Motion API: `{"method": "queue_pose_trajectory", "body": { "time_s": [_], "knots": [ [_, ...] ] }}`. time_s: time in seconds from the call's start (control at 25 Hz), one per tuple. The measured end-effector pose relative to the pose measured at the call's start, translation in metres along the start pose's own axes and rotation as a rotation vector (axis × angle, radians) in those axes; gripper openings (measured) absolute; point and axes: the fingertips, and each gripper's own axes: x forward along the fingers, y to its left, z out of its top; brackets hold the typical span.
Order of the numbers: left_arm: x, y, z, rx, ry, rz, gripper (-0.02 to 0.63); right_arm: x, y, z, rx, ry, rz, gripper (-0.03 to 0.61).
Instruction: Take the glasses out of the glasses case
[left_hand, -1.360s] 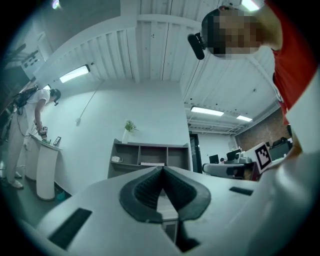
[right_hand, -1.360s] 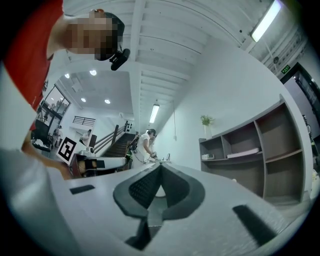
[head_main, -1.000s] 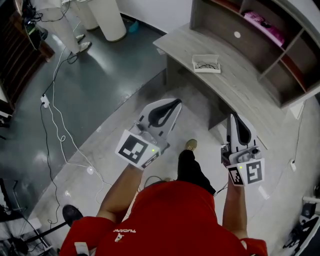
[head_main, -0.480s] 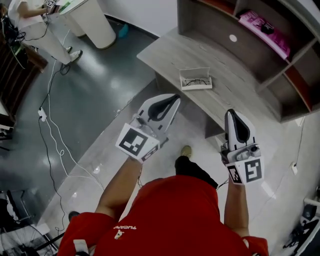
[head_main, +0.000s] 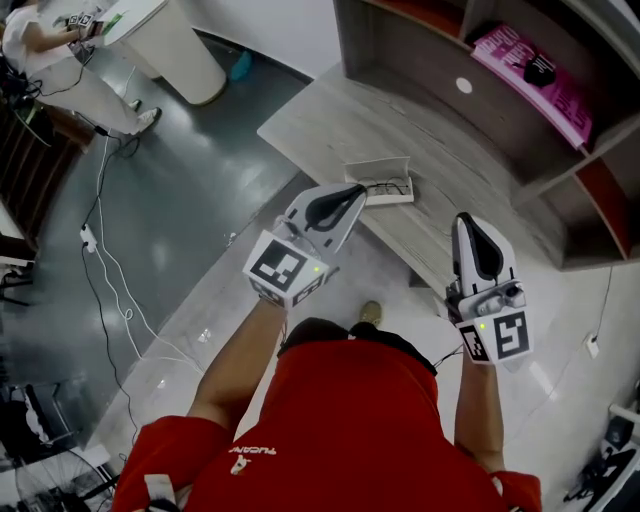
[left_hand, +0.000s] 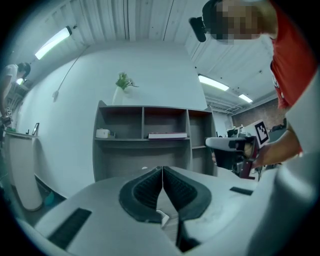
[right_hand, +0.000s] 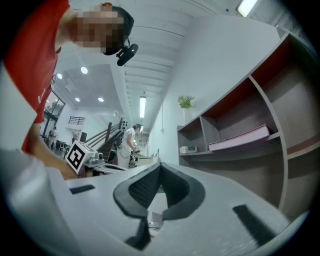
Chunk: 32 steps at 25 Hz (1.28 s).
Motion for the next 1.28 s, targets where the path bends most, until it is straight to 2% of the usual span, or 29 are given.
{"method": "queue_pose_trajectory", "body": {
  "time_s": [0.28, 0.56, 0.6, 0.68, 1.0, 1.28],
  "knots": [
    [0.039, 0.017, -0.034, -0.006, 0.114, -0.063, 0.012, 0.01, -0.019, -0.013, 0.013, 0.037, -0.017, 0.005],
    [0.074, 0.028, -0.08, 0.005, 0.257, -0.163, 0.014, 0.021, -0.038, -0.024, 0.023, 0.059, -0.084, 0.005],
    [0.078, 0.03, -0.086, 0.007, 0.274, -0.179, 0.022, 0.024, -0.04, -0.026, 0.023, 0.063, -0.092, 0.005],
    [0.087, 0.033, -0.096, 0.014, 0.313, -0.21, 0.091, 0.028, -0.044, -0.028, 0.023, 0.07, -0.109, 0.005],
    [0.109, 0.036, -0.15, 0.104, 0.514, -0.361, 0.144, 0.036, -0.055, -0.039, 0.027, 0.088, -0.183, 0.005],
    [0.117, 0.039, -0.194, 0.164, 0.692, -0.453, 0.169, 0.035, -0.061, -0.048, 0.024, 0.11, -0.243, 0.005]
  ]
}}
